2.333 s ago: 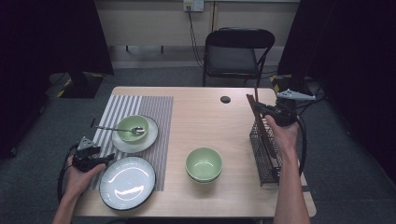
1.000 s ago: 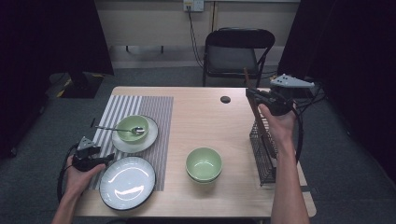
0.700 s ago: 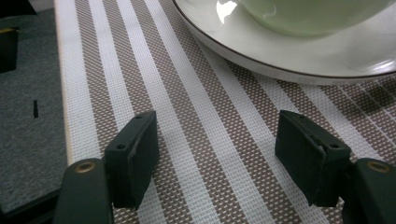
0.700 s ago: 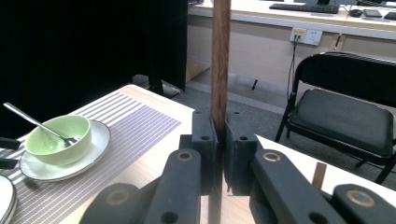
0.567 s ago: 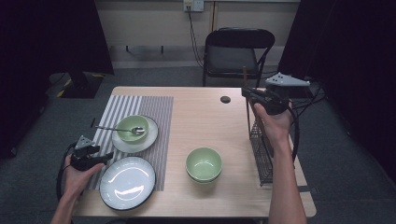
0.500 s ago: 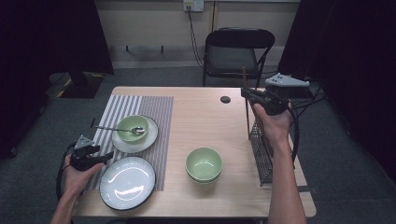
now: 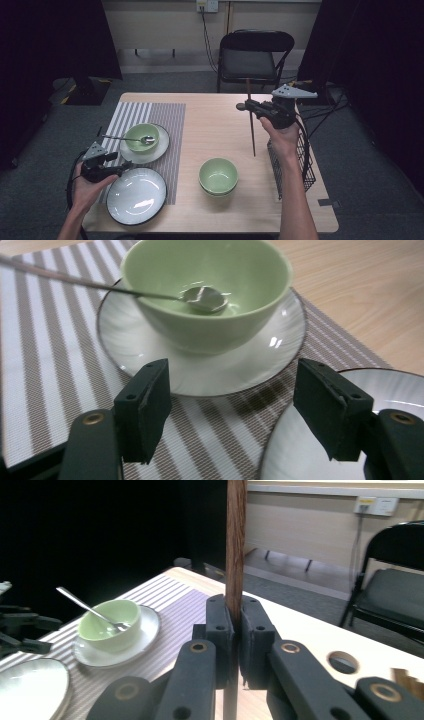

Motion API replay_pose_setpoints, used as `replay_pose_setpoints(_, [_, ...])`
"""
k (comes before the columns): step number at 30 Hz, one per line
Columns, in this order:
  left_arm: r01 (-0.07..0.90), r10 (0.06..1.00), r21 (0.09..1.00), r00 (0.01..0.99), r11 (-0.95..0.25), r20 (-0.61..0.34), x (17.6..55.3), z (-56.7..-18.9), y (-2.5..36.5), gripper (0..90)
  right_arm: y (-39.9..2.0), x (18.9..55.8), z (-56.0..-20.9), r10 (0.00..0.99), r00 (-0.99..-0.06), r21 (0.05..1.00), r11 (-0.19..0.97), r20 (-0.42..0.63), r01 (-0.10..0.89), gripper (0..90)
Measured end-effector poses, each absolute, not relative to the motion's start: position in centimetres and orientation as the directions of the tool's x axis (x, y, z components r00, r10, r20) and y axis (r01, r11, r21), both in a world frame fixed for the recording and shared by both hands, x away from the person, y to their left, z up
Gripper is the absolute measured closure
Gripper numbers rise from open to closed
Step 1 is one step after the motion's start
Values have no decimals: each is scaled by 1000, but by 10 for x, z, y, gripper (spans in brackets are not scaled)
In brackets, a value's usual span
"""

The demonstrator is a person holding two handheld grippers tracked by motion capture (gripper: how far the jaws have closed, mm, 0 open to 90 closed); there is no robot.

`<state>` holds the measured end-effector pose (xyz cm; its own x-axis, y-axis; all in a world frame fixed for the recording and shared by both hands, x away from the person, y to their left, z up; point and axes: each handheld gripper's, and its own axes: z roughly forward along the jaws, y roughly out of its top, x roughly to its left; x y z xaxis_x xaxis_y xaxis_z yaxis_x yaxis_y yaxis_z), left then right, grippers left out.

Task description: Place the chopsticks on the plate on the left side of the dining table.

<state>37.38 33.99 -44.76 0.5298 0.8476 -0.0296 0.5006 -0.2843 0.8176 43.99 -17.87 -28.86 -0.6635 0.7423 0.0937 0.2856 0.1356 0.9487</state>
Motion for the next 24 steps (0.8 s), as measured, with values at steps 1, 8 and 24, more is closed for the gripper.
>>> replay_pose_setpoints(1, [498,843,819,537,-285,-33,373,-446,337,311,-176,440,-289,736,-670,948,137,97,287,846])
replay_pose_setpoints(8, [462,804,838,592,-292,-47,369,-435,318,314,-157,437,-294,697,-707,948,136,116,289,846])
replay_pose_setpoints(24, [389,713,870,699,-304,-63,373,-415,270,314,-120,434,-287,639,-758,953,130,131,275,846])
